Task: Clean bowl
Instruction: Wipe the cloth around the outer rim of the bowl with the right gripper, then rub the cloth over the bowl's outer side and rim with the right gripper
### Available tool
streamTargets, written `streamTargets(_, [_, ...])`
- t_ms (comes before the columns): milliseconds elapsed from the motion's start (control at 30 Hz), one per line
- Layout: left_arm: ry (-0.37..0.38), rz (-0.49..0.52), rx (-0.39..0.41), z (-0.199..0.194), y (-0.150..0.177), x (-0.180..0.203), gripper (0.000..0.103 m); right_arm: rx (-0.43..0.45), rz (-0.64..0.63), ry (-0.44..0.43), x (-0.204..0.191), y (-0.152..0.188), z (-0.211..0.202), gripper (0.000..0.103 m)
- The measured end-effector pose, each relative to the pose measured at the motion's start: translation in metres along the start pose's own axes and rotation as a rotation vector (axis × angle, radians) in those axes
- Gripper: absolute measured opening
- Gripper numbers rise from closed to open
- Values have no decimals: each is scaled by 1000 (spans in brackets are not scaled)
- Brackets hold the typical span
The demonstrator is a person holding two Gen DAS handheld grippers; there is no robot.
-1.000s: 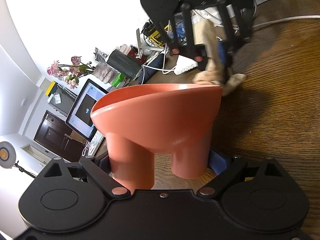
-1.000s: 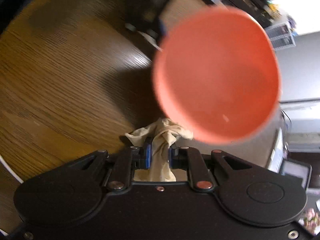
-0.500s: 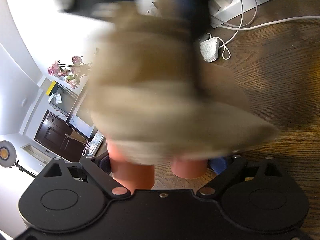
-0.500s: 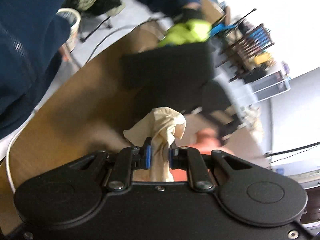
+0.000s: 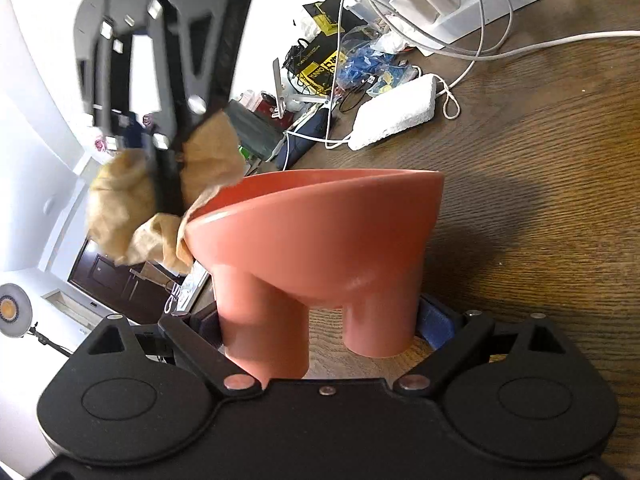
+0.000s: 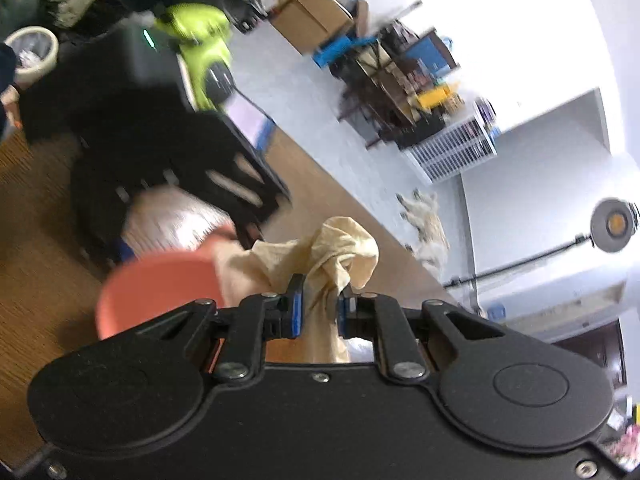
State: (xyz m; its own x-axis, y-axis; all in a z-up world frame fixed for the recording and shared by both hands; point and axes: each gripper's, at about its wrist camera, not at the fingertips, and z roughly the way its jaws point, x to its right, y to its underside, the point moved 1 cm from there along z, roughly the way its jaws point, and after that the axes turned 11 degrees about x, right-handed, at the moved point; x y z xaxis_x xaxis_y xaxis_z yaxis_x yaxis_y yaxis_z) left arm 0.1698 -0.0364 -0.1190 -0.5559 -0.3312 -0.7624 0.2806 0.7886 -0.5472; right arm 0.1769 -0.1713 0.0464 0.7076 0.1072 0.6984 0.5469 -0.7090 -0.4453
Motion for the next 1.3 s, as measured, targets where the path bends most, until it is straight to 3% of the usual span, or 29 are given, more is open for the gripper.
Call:
streamTargets(300, [2, -3, 2, 4, -2, 2, 92, -129, 79, -7, 1, 49, 23, 16])
streamTargets(500, [-4, -7, -1, 11, -7, 5, 92, -204, 84, -62, -10, 67, 28, 16])
streamTargets(667, [-2, -8, 2, 10, -6, 4, 92, -261, 50, -161, -35, 72, 30, 16])
streamTargets(967, [-3, -14, 2, 9, -7, 4, 92, -269, 12, -310, -79, 52, 24, 16])
streamTargets(1300, [-8, -10, -1, 10, -8, 6, 92, -155, 31, -416, -98, 2, 14, 16])
